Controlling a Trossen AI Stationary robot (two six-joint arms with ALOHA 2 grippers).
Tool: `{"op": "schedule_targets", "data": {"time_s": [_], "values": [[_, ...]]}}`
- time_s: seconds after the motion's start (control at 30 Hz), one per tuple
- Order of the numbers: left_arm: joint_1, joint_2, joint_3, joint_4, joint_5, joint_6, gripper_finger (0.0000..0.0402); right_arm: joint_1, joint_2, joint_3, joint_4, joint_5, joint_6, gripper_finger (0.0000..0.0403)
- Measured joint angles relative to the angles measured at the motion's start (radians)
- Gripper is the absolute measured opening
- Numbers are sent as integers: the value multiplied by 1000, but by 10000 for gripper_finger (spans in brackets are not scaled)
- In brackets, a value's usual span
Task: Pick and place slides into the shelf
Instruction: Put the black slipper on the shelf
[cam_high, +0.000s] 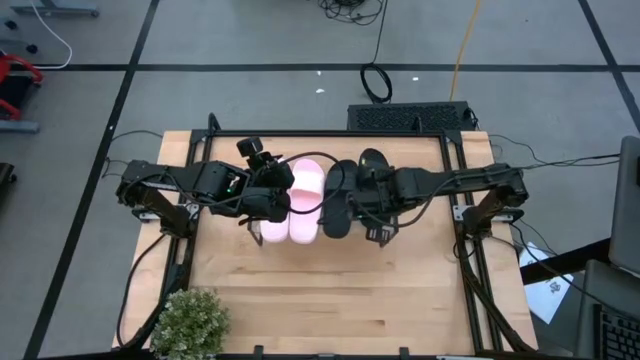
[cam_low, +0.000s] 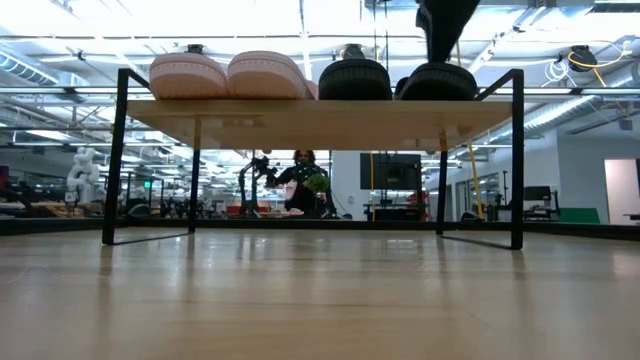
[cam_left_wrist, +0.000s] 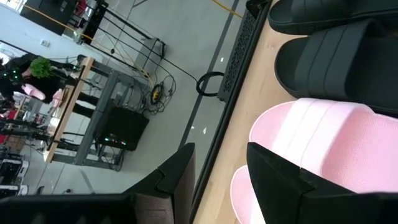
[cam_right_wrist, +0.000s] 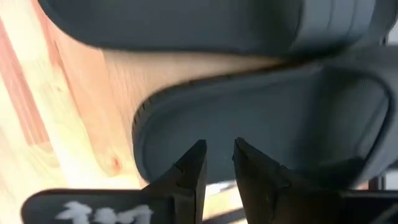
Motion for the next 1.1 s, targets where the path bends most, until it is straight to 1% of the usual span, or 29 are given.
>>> {"op": "schedule_targets", "data": {"time_s": [0.1, 0.5, 0.73, 1.1], "values": [[0, 0, 0, 0, 0, 0, 152, 0, -1, 0, 53, 0, -19, 68], [-1, 0, 0, 0, 0, -2, 152, -4, -1, 0, 116, -1, -2, 68], [-1, 0, 0, 0, 0, -3, 152, -37, -1, -1, 146, 0, -34, 68], [-2, 0, 0, 0, 1, -2, 152, -84, 30, -56, 173, -4, -76, 68]]}}
